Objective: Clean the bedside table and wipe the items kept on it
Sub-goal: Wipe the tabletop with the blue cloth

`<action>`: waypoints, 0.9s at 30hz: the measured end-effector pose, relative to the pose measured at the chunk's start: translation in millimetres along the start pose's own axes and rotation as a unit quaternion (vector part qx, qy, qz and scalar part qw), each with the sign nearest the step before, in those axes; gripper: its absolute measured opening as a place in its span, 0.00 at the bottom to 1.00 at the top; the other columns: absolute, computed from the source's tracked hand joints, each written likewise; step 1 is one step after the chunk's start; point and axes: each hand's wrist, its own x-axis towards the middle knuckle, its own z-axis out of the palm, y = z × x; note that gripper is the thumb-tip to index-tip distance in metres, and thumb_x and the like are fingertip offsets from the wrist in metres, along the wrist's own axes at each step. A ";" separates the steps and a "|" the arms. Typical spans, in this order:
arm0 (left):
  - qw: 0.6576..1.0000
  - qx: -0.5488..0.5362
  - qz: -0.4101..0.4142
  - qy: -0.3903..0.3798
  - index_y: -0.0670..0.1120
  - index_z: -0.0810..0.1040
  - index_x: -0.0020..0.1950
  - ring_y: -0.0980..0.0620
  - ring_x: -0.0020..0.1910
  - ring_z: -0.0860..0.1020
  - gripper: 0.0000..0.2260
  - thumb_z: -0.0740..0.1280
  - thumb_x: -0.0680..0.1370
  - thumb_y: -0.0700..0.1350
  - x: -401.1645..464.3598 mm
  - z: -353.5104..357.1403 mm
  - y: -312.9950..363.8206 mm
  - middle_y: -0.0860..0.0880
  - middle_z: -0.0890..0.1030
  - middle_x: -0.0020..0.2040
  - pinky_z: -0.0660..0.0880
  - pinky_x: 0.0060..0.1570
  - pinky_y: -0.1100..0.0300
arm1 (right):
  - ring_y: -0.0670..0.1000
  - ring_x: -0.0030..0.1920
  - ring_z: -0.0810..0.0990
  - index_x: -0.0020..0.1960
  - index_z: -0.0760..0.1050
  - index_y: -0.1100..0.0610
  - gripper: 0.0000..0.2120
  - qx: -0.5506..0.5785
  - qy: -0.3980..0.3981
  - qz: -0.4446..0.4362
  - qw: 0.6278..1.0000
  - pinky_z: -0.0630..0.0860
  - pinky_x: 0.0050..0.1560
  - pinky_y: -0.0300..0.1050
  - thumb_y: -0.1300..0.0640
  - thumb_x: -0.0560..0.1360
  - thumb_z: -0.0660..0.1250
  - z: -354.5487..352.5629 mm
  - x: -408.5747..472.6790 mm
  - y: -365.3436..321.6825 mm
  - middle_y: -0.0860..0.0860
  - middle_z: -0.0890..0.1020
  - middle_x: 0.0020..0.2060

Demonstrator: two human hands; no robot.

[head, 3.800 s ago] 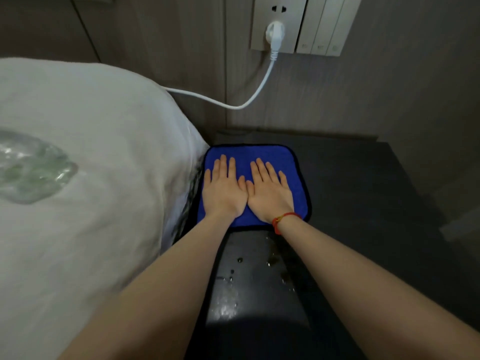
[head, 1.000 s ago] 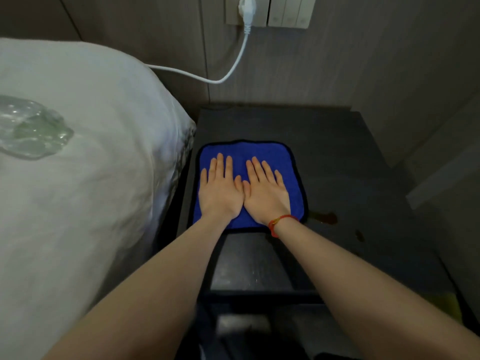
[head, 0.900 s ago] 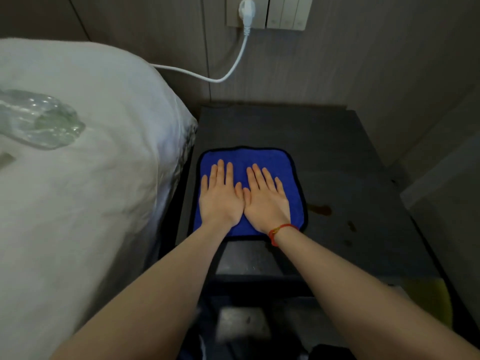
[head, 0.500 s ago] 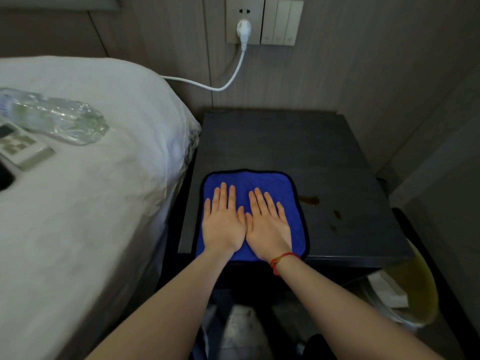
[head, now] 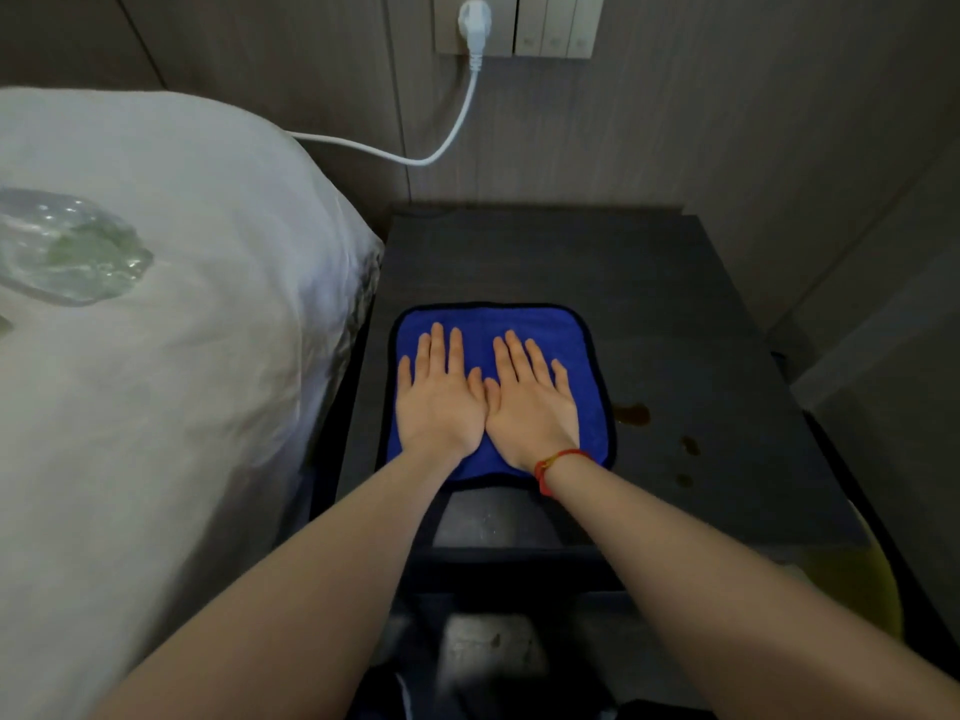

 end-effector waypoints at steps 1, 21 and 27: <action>1.000 0.002 -0.001 -0.001 0.46 0.45 0.77 0.51 0.77 0.45 0.26 0.46 0.81 0.52 12.0 0.3 1.3 0.47 0.45 0.78 0.43 0.74 0.53 | 0.48 0.76 0.43 0.76 0.43 0.52 0.26 0.000 0.001 0.000 1.000 0.39 0.73 0.48 0.48 0.80 0.42 -0.8 11.6 1.9 0.47 0.45 0.76; 1.000 0.003 0.007 -0.011 0.47 0.46 0.77 0.49 0.77 0.45 0.25 0.45 0.82 0.52 220.6 7.9 30.0 0.47 0.46 0.79 0.43 0.74 0.51 | 0.49 0.76 0.45 0.76 0.46 0.53 0.26 -0.014 0.003 0.001 1.000 0.42 0.73 0.49 0.47 0.80 0.43 -19.0 221.3 41.4 0.47 0.47 0.76; 1.000 0.009 0.008 -0.011 0.46 0.46 0.77 0.49 0.77 0.45 0.25 0.45 0.82 0.52 229.7 8.1 31.6 0.47 0.46 0.78 0.44 0.74 0.51 | 0.49 0.76 0.45 0.76 0.46 0.52 0.26 -0.011 0.006 -0.007 1.000 0.42 0.73 0.49 0.47 0.80 0.43 -18.8 230.3 43.3 0.48 0.48 0.76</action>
